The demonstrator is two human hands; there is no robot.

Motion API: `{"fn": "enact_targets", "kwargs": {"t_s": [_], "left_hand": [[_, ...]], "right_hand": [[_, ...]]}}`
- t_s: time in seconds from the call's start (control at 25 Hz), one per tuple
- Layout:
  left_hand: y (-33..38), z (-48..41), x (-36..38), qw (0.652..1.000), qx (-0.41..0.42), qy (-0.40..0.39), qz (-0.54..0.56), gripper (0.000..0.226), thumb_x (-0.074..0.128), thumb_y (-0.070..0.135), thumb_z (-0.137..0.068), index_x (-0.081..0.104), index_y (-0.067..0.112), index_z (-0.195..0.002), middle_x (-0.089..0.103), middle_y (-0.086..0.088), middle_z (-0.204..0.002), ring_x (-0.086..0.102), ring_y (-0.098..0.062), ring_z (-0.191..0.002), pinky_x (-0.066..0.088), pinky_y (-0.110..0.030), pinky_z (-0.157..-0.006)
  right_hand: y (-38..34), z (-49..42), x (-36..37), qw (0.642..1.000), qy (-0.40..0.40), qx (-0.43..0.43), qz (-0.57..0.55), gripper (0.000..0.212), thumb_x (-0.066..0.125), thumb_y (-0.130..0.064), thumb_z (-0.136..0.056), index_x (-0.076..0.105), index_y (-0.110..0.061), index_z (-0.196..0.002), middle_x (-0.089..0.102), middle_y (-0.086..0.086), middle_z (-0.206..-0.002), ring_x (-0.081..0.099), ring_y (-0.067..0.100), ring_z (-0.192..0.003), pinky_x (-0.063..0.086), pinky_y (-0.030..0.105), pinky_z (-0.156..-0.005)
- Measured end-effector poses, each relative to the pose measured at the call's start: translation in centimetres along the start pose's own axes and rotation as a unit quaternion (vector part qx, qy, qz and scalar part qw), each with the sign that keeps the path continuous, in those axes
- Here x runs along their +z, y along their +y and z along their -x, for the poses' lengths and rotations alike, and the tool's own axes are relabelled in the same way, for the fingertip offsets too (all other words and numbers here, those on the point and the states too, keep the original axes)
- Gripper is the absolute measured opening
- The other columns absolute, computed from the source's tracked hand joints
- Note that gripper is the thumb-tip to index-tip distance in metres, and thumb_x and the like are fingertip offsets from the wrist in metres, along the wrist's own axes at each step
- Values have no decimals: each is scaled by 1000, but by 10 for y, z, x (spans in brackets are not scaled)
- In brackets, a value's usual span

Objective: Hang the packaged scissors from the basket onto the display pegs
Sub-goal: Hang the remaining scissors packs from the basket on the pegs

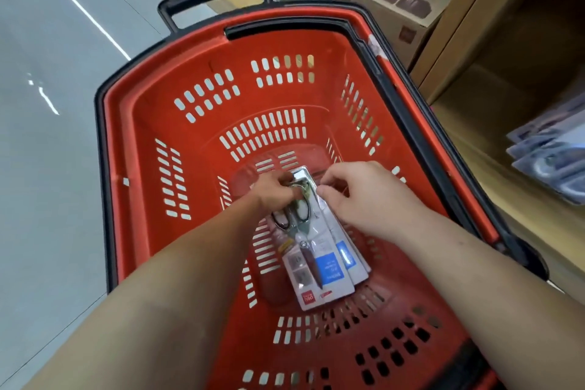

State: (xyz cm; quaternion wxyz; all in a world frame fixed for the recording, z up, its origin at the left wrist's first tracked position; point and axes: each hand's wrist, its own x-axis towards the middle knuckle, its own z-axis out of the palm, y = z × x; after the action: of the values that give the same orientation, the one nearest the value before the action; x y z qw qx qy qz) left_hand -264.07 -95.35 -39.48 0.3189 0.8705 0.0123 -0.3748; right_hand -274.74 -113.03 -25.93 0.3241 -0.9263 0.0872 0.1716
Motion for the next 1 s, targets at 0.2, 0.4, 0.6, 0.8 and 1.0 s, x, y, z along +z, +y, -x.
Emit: {"fn": "enact_targets", "kwargs": {"t_s": [0.2,0.4,0.6,0.8,1.0], "left_hand": [[-14,-1,2,998,-37,-18,-46,92,88,36,-84,37,32,-160,53,-7,-154,61,-27,-127,54,-43,-108],[-6,0,-21,993,-108,-48,12,88,97,33,-70,53,15,-145,71,-7,-122,74,-21,-97,60,-29,-77],[24,26,-33,995,-51,-67,53,64,99,17,-66,60,17,-117,77,-7,-106,78,-22,-88,63,-31,-71],[64,76,-34,994,86,-70,-16,50,95,18,-70,60,23,-106,77,-1,-98,78,-17,-84,67,-38,-79],[92,132,-71,984,168,-1,-52,45,94,21,-72,60,25,-102,78,-2,-92,79,-15,-75,67,-37,-67]], "right_hand": [[1,3,-1,1000,-3,2,-6,17,62,-46,-99,71,-32,-97,71,-11,-88,69,15,-80,60,42,-72],[-2,0,-3,999,-2,-6,-32,14,64,-41,-99,73,-30,-94,72,-11,-84,69,12,-79,61,42,-73],[-1,-6,-3,996,9,11,-86,19,69,-37,-97,71,-32,-115,72,-14,-105,70,12,-96,60,43,-91],[-1,0,-10,984,-43,81,-150,88,83,-28,-88,32,-23,-158,55,-4,-139,54,15,-125,45,33,-104],[-4,9,-12,946,-56,80,-308,135,101,-29,-56,21,-35,-164,57,-7,-150,57,17,-134,45,51,-116]]}}
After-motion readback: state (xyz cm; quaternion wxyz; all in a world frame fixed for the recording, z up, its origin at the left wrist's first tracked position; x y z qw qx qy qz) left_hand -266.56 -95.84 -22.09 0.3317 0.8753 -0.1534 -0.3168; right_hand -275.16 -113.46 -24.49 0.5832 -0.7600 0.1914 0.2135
